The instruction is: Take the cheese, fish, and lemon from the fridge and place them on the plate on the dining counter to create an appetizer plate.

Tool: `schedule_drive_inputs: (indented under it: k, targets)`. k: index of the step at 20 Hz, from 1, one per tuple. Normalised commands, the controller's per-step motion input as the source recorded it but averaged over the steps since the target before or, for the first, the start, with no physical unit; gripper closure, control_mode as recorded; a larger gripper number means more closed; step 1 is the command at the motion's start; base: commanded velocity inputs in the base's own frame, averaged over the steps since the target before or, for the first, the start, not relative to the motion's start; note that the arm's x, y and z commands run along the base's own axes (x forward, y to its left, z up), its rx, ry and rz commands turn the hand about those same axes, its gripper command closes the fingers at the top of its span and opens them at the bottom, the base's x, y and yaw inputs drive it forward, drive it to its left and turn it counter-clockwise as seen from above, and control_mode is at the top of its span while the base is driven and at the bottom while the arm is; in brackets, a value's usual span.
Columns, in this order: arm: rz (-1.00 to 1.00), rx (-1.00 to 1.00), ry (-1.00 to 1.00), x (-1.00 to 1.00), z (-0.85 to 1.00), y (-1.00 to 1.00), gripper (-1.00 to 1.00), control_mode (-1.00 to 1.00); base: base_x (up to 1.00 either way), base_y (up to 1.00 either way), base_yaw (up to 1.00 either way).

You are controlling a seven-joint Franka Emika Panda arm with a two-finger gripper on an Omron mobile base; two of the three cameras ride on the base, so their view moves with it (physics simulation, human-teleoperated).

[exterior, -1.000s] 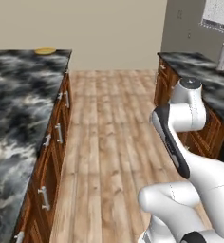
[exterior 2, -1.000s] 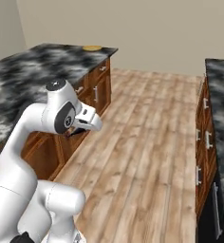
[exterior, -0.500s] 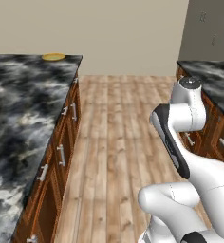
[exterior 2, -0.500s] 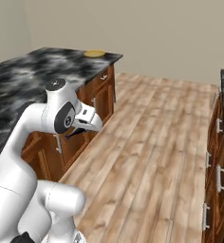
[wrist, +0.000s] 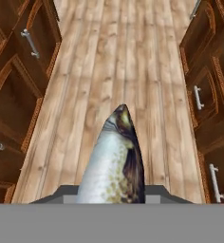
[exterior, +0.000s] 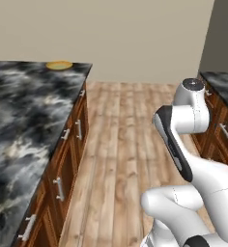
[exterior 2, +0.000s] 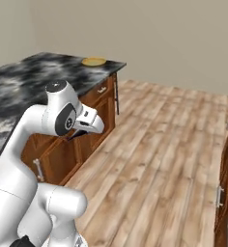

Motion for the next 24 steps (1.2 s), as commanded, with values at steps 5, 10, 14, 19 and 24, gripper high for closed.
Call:
schedule_drive_inputs:
  k: [5, 10, 14, 19, 24]
  targets:
    - [0.0, 0.0, 0.0, 0.0, 0.0, 0.0, 1.0, 1.0, 1.0, -0.42, 0.17]
    - [0.0, 0.0, 0.0, 0.0, 0.0, 0.0, 1.0, 1.0, 1.0, -0.44, 0.17]
    - [0.0, 0.0, 0.0, 0.0, 0.0, 0.0, 1.0, 1.0, 1.0, -0.44, 0.17]
    - [0.0, 0.0, 0.0, 0.0, 0.0, 0.0, 1.0, 1.0, 1.0, -0.39, 0.21]
    - [0.0, 0.0, 0.0, 0.0, 0.0, 0.0, 1.0, 1.0, 1.0, -0.31, 0.28]
